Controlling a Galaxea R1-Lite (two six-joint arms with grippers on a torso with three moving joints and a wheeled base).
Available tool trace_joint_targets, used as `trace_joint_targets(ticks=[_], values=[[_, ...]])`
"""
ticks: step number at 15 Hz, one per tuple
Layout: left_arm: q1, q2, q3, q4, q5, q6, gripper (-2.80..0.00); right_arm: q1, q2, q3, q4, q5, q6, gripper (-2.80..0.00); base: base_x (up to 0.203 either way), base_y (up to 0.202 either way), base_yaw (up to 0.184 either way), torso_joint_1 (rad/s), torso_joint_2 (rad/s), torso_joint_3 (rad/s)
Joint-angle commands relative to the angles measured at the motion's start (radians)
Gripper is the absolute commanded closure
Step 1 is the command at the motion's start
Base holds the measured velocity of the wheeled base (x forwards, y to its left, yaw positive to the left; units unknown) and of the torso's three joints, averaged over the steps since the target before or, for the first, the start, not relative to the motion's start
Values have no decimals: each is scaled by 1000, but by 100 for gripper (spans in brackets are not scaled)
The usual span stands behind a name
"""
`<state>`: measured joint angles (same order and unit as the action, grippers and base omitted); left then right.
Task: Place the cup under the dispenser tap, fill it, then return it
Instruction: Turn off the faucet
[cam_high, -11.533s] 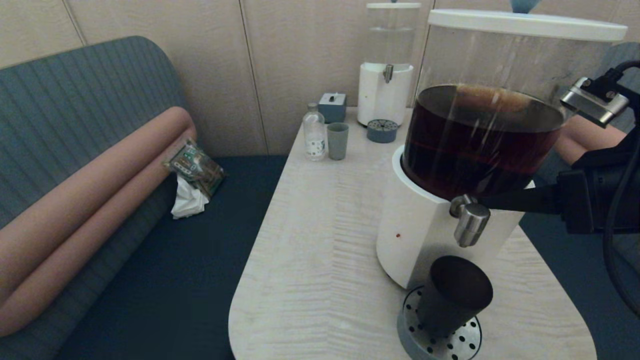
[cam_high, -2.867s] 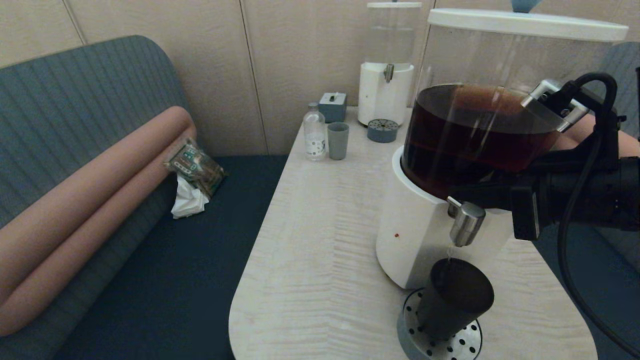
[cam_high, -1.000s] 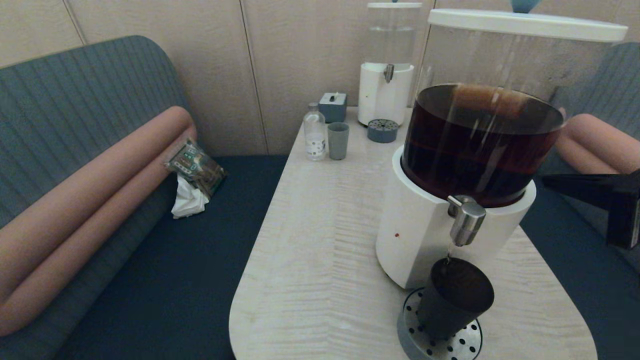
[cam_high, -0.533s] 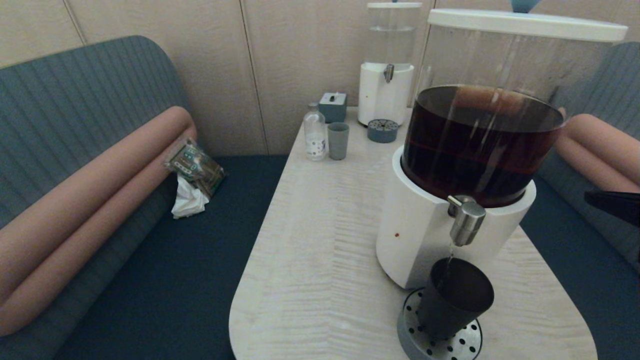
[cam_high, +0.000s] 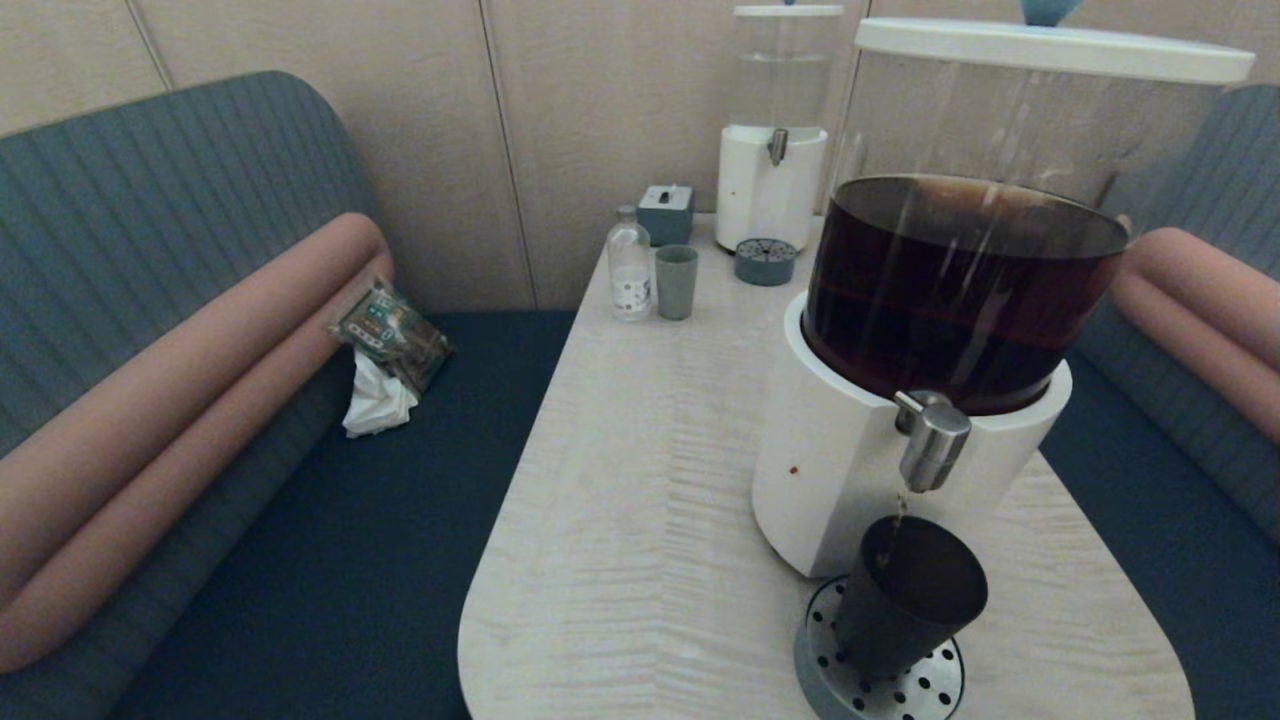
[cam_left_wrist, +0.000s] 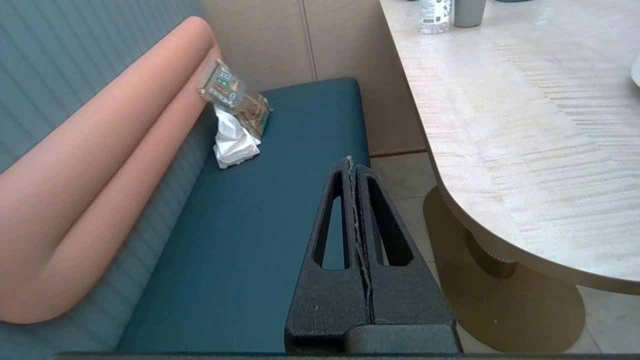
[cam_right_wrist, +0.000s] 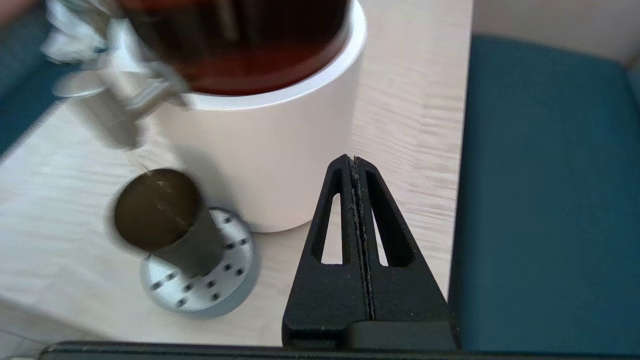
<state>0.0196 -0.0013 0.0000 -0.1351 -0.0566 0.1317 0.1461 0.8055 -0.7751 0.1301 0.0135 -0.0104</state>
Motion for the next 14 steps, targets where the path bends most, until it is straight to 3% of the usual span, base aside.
trace_joint_targets(ticks=[1,7,14], values=[[0,1,40,-1,0,0,0,-21,-120,7,22,26,2,0,0,0,0,0,0,0],[0,1,40,-1,0,0,0,-64,-392,141,46,68,0,0,0,0,0,0,0,0],[0,1,40,-1,0,0,0,-110,-570,172,66,68,-13,0,0,0,0,0,0,0]])
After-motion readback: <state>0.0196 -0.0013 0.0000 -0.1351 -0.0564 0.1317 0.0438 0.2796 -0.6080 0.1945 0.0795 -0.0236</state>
